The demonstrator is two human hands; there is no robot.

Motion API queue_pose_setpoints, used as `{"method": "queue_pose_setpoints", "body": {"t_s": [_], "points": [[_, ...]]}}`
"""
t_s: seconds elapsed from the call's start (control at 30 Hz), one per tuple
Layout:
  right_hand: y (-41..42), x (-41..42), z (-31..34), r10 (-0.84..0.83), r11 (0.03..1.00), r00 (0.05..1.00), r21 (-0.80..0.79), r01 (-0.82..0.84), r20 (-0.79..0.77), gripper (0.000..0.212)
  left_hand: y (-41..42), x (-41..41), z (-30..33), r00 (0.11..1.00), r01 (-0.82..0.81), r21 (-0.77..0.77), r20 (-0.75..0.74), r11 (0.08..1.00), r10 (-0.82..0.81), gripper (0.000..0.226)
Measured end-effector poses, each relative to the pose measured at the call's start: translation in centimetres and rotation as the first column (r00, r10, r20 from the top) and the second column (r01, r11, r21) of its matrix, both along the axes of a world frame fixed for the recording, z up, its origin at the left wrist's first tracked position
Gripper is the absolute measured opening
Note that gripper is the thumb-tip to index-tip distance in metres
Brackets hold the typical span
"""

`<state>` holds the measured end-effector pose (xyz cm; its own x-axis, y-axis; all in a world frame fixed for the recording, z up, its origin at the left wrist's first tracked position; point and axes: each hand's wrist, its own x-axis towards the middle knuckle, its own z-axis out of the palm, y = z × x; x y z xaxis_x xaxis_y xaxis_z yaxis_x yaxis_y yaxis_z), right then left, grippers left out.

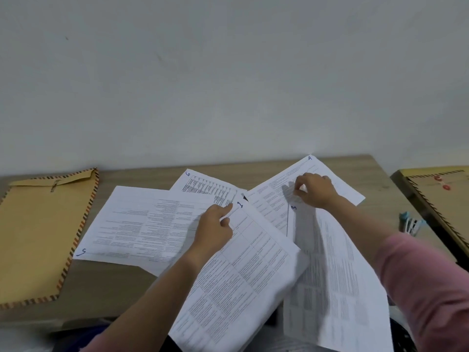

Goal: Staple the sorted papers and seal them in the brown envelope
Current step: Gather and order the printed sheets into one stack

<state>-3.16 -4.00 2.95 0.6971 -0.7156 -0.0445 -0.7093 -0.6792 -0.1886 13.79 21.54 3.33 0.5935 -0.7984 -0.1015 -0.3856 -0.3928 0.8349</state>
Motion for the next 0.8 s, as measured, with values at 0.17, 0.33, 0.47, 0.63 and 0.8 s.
{"method": "queue_pose_setpoints", "body": {"t_s": [0.17,0.33,0.47,0.63,0.8], "points": [[1.0,-1.0,0.9,0.052,0.966,0.991,0.256,-0.019,-0.121,0.043,-0.6,-0.8,0.2,1.0,0.021,-0.022,-0.018,1.0,-0.022,0.046],[1.3,-2.6,-0.5,-0.044,0.942,0.997,0.329,0.065,-0.071,0.047,-0.4,-1.3,-0.3,0.999,0.024,-0.016,-0.042,1.0,-0.024,0.045],[1.7,-3.3,-1.0,-0.091,0.947,0.995,0.312,0.075,0.039,0.027,-0.2,-1.5,-0.4,0.999,0.034,-0.03,-0.019,0.999,-0.034,0.043],[2.3,-3.4,-0.7,-0.134,0.93,0.967,0.364,0.047,0.216,0.013,-0.4,-1.4,0.1,0.998,0.055,-0.056,0.003,0.997,-0.055,0.041],[3.6,-1.8,2.2,-0.27,0.89,0.85,0.453,0.041,0.452,0.019,-1.9,-2.1,0.7,0.995,0.094,-0.101,0.041,0.99,-0.09,0.042]]}}
